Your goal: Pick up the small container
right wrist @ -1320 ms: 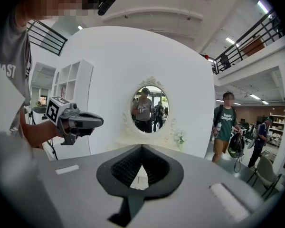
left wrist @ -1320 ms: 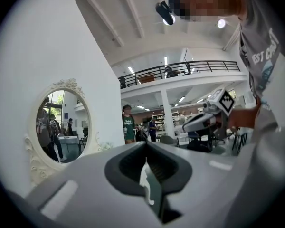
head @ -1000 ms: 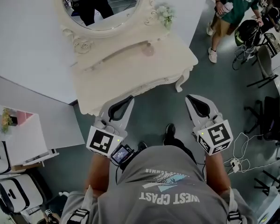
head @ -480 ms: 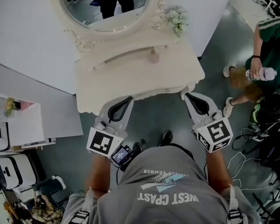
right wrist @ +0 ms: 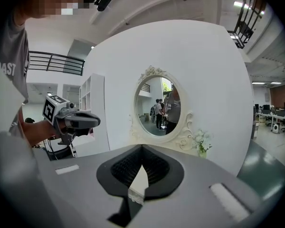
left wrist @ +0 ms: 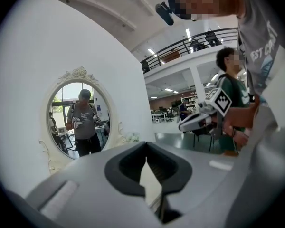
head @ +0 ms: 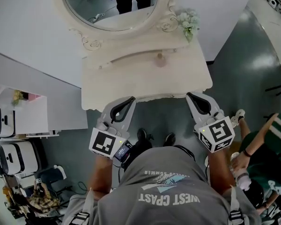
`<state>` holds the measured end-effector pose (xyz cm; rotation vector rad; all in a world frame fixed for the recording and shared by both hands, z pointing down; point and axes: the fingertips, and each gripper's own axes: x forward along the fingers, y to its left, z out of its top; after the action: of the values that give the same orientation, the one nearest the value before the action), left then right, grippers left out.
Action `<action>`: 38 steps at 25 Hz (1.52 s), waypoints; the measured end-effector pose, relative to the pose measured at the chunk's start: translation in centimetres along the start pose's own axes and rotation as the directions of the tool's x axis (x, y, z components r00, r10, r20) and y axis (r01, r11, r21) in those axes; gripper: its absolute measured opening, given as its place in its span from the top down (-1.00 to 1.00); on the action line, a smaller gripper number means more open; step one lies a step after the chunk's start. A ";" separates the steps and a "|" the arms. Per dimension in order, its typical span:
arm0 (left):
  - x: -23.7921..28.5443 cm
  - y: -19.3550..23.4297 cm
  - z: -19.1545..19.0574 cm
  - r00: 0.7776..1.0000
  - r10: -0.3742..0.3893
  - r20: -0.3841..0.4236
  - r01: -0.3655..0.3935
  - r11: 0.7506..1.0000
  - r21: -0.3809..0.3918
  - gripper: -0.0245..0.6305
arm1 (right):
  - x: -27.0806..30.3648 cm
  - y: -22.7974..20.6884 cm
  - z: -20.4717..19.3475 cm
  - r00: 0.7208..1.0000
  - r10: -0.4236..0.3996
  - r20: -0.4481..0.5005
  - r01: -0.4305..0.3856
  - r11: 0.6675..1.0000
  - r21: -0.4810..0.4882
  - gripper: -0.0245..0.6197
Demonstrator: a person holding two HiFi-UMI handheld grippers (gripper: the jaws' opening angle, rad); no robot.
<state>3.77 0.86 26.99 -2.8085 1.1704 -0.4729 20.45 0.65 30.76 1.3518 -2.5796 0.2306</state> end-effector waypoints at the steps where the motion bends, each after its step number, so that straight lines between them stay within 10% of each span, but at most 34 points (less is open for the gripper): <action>1: 0.4 0.4 -0.1 1.000 -0.001 -0.004 0.001 1.000 -0.003 0.92 | 0.3 -0.2 0.0 1.000 0.000 -0.003 0.000 1.000 0.004 0.92; 25: 10.6 12.1 0.1 0.952 -0.291 0.097 0.293 0.956 -0.006 0.92 | 8.5 -3.0 3.7 0.957 -0.277 -0.090 0.279 0.960 0.003 0.92; 38: 13.8 17.5 -2.7 0.976 -0.194 0.101 0.194 0.981 0.005 0.92 | 17.1 -5.0 1.7 0.982 -0.138 -0.128 0.137 0.990 -0.014 0.91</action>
<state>0.12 -21.10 30.05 -2.9270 0.8845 -0.3340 14.89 -16.09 33.85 1.4559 -2.3696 0.2782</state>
